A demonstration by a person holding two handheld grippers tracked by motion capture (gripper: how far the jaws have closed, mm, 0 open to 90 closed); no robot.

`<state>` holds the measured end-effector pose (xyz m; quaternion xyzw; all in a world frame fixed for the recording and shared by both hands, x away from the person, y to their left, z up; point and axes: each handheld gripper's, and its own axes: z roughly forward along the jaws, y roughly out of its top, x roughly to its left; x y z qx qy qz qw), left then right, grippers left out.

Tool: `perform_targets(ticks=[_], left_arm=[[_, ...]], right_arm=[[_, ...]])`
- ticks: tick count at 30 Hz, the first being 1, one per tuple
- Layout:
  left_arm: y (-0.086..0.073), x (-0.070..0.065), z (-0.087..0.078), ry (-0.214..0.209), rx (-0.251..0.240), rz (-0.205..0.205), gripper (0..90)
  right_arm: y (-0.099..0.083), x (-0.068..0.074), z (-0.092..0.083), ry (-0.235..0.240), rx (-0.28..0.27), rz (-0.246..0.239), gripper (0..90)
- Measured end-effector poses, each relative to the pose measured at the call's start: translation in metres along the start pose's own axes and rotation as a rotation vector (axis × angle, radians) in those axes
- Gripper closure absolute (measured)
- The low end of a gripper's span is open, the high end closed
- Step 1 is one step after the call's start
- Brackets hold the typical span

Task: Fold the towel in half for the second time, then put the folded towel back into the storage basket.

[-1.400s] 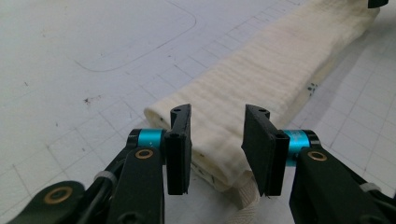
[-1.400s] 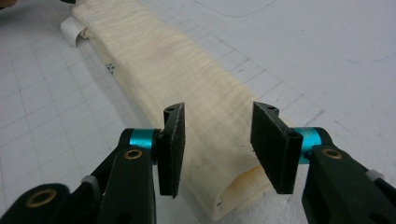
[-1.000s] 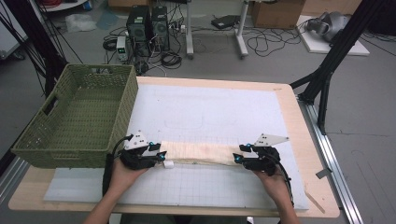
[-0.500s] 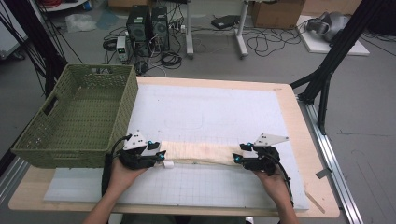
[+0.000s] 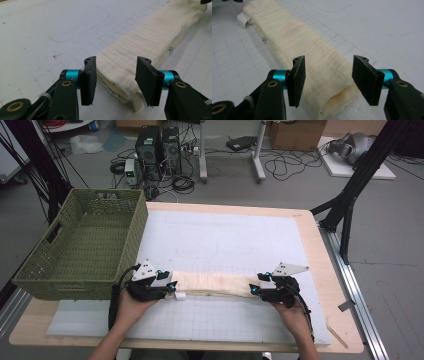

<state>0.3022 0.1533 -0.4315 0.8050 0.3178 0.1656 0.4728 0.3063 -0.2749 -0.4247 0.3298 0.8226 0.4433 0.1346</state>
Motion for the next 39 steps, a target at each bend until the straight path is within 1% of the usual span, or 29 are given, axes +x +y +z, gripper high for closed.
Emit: perform_targets(ticks=[1,5,8,9,12,15,19,22,23,25,26,27,28,29,30,31,33,34,36,38,39], left_arm=[[0.000,0.000,0.001,0.000,0.000,-0.001,50.0],[-0.001,0.001,0.004,0.000,0.015,-0.004,48.8],[-0.003,0.000,0.008,0.007,0.048,0.003,48.2],[-0.003,0.000,0.010,0.012,0.061,-0.006,48.0],[-0.005,0.001,0.013,0.019,0.082,-0.011,47.8],[-0.005,0.000,0.016,0.024,0.103,-0.010,48.2],[-0.006,0.001,0.019,0.016,0.128,-0.023,49.2],[-0.006,0.002,0.020,-0.001,0.143,-0.043,51.5],[-0.006,0.002,0.021,-0.006,0.144,-0.058,52.0],[-0.007,0.003,0.021,-0.021,0.146,-0.065,53.2],[-0.007,0.003,0.021,-0.037,0.146,-0.065,57.2],[-0.007,0.003,0.021,-0.035,0.143,-0.062,60.0],[-0.007,0.002,0.021,-0.039,0.145,-0.061,60.9],[-0.007,0.001,0.021,-0.043,0.144,-0.059,63.7],[-0.007,0.001,0.022,-0.046,0.141,-0.062,65.5],[-0.007,0.001,0.022,-0.054,0.141,-0.063,67.4],[-0.007,0.001,0.022,-0.061,0.137,-0.061,71.6],[-0.007,0.000,0.021,-0.058,0.134,-0.052,75.2],[-0.008,-0.002,0.021,-0.045,0.125,-0.043,79.9],[-0.008,-0.003,0.020,-0.039,0.122,-0.049,82.1],[-0.008,-0.003,0.020,-0.035,0.116,-0.063,82.5]], right_arm=[[0.000,0.000,0.000,-0.006,-0.001,-0.002,44.1],[0.000,-0.002,-0.002,-0.027,-0.002,0.016,43.9],[-0.001,-0.004,-0.001,-0.042,0.004,0.040,43.1],[-0.002,-0.005,0.000,-0.049,0.005,0.045,42.7],[-0.005,-0.006,0.004,-0.063,0.028,0.064,42.0],[-0.008,-0.008,0.009,-0.073,0.063,0.073,42.0],[-0.010,-0.009,0.015,-0.080,0.110,0.081,42.4],[-0.011,-0.009,0.015,-0.078,0.123,0.092,42.8],[-0.012,-0.009,0.015,-0.077,0.126,0.098,42.9],[-0.013,-0.011,0.016,-0.066,0.131,0.119,43.6],[-0.013,-0.011,0.016,-0.063,0.131,0.120,44.7],[-0.013,-0.011,0.016,-0.063,0.134,0.120,45.5],[-0.013,-0.010,0.016,-0.064,0.139,0.123,47.4],[-0.013,-0.010,0.016,-0.058,0.139,0.113,52.5],[-0.013,-0.010,0.016,-0.043,0.140,0.111,53.9],[-0.012,-0.009,0.016,-0.043,0.140,0.112,55.7],[-0.013,-0.010,0.016,-0.025,0.136,0.114,62.2],[-0.012,-0.009,0.016,-0.009,0.138,0.122,66.2],[-0.012,-0.009,0.018,0.017,0.135,0.114,74.9],[-0.011,-0.008,0.018,0.030,0.138,0.109,77.8],[-0.011,-0.009,0.018,0.041,0.137,0.110,78.7]])
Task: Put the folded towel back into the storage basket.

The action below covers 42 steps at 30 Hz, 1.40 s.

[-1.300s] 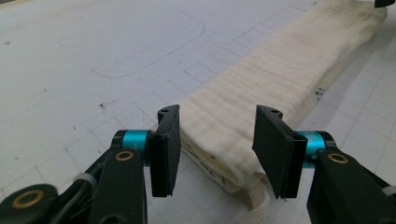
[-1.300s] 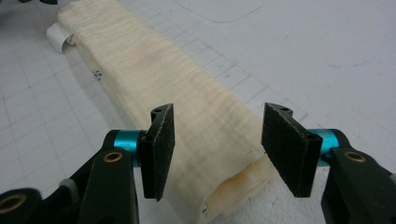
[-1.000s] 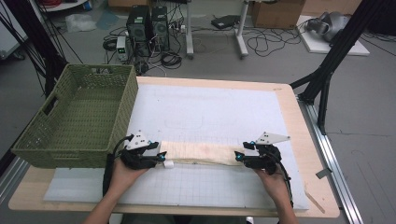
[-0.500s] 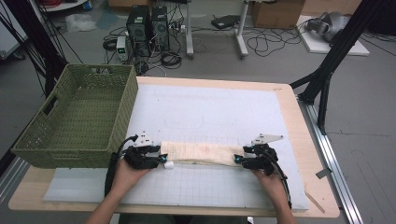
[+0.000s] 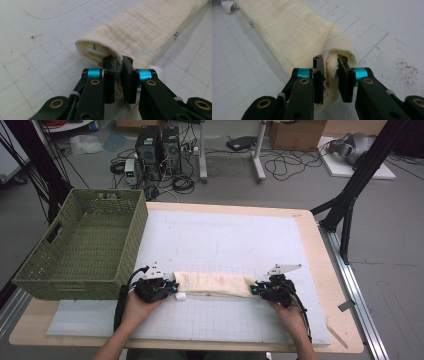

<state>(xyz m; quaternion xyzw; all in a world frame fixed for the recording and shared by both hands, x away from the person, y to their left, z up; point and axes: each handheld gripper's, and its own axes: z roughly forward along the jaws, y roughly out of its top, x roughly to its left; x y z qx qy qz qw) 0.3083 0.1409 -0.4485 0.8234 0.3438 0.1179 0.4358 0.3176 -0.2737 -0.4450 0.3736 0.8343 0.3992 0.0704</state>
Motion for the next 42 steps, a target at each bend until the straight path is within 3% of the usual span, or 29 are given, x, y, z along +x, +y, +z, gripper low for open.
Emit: perform_targets(ticks=[3,9,14,24,26,28,31,33,36,39,42], left_arm=[[0.001,-0.003,-0.003,0.021,0.000,0.004,83.4],[0.002,-0.009,-0.015,0.078,-0.004,0.022,83.7],[-0.003,-0.016,-0.030,0.110,-0.003,0.025,83.7],[-0.022,-0.024,-0.047,0.124,0.030,0.029,83.2],[-0.024,-0.024,-0.047,0.128,0.028,0.021,80.8],[-0.022,-0.022,-0.050,0.139,-0.003,0.004,68.0],[-0.018,-0.020,-0.057,0.135,-0.052,0.005,59.9],[-0.015,-0.019,-0.060,0.119,-0.080,0.020,57.8],[-0.008,-0.019,-0.061,0.107,-0.108,0.054,56.9],[0.000,-0.019,-0.057,0.068,-0.116,0.109,57.6],[0.009,-0.018,-0.048,0.024,-0.125,0.134,57.1]], right_arm=[[0.002,-0.003,0.000,0.022,0.006,0.011,80.1],[0.018,-0.002,0.002,0.006,0.003,-0.056,80.6],[0.033,-0.002,0.006,0.018,0.001,-0.073,80.5],[0.047,-0.003,0.032,0.054,0.025,-0.070,78.4],[0.046,-0.003,0.037,0.048,0.030,-0.067,72.9],[0.046,-0.005,0.037,0.055,0.011,-0.057,66.5],[0.046,-0.009,0.024,0.078,-0.060,-0.017,59.4],[0.046,-0.008,0.014,0.075,-0.097,-0.018,55.3],[0.044,-0.005,0.001,0.046,-0.120,-0.036,50.5],[0.038,-0.003,-0.009,0.025,-0.137,-0.042,48.3],[0.029,-0.001,-0.018,0.022,-0.153,-0.039,46.5]])
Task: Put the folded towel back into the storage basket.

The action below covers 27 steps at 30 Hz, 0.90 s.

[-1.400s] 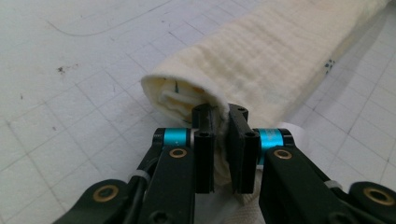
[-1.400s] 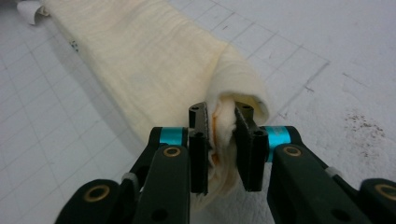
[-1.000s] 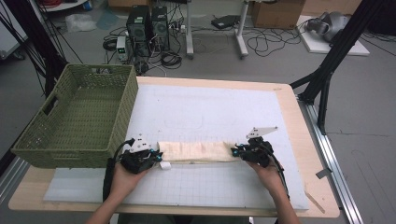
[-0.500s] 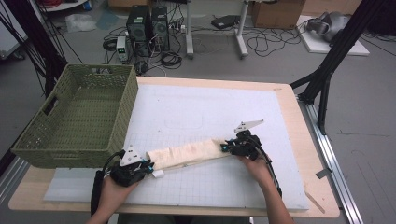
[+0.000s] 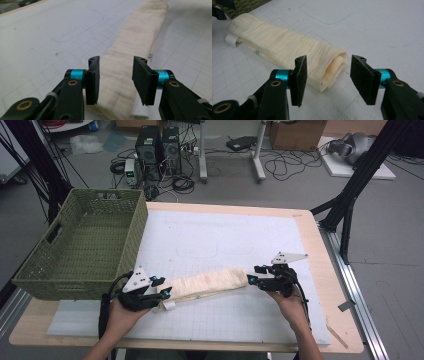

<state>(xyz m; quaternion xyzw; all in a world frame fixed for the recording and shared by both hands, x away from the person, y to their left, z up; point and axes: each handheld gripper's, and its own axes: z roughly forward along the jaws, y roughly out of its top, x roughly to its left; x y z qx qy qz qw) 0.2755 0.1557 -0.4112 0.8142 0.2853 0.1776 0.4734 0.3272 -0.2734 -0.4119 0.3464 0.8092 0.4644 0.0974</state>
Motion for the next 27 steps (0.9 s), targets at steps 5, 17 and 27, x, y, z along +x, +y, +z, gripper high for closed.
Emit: perform_targets(ticks=[5,17,27], left_arm=[[0.013,0.001,0.021,-0.059,0.006,0.028,54.4],[0.037,-0.006,0.065,-0.135,0.051,0.104,50.5],[0.043,-0.012,0.093,-0.140,0.070,0.077,50.9]], right_arm=[[-0.013,0.003,-0.013,-0.004,-0.011,0.007,41.3],[-0.028,0.015,-0.033,-0.037,-0.010,-0.015,35.1],[-0.029,0.015,-0.034,-0.046,-0.017,-0.020,33.6]])
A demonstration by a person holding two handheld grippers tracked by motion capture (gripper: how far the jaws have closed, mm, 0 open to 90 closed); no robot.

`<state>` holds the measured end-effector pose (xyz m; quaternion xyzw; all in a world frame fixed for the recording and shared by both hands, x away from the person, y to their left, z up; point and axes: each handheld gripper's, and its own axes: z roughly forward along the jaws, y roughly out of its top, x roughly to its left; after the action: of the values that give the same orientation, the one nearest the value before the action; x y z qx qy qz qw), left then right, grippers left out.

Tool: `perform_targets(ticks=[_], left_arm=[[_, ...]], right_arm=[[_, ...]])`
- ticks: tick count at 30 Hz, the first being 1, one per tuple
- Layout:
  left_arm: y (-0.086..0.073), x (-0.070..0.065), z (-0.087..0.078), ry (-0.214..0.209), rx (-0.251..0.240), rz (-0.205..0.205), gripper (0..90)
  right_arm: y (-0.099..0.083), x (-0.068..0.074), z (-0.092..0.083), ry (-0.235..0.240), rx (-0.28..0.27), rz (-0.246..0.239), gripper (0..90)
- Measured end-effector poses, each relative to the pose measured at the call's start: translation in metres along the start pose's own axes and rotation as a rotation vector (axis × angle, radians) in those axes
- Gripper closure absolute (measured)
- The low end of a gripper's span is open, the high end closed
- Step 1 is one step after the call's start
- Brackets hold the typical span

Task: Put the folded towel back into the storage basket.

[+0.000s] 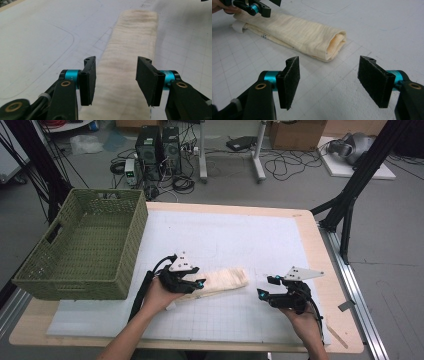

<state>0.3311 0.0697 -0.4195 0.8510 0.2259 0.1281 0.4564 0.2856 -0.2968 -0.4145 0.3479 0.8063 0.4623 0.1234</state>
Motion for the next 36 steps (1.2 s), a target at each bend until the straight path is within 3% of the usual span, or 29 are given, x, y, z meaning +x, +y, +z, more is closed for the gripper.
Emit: perform_targets(ticks=[9,12,14,27,36], left_arm=[[-0.007,0.004,0.014,-0.073,0.092,-0.035,50.6],[-0.009,0.005,0.017,-0.123,0.122,-0.053,47.2],[-0.010,0.006,0.018,-0.134,0.133,-0.050,45.8],[-0.010,0.004,0.019,-0.135,0.155,-0.012,43.5],[-0.009,-0.003,0.023,-0.093,0.169,0.034,41.8]], right_arm=[[-0.001,0.000,-0.001,-0.004,-0.001,0.002,33.6],[-0.001,0.000,0.000,-0.004,0.003,-0.002,33.6],[-0.001,0.000,0.001,-0.007,0.002,-0.010,33.6],[-0.001,0.001,0.002,-0.010,0.017,-0.020,33.6],[0.002,0.004,0.003,-0.007,-0.001,-0.017,33.6]])
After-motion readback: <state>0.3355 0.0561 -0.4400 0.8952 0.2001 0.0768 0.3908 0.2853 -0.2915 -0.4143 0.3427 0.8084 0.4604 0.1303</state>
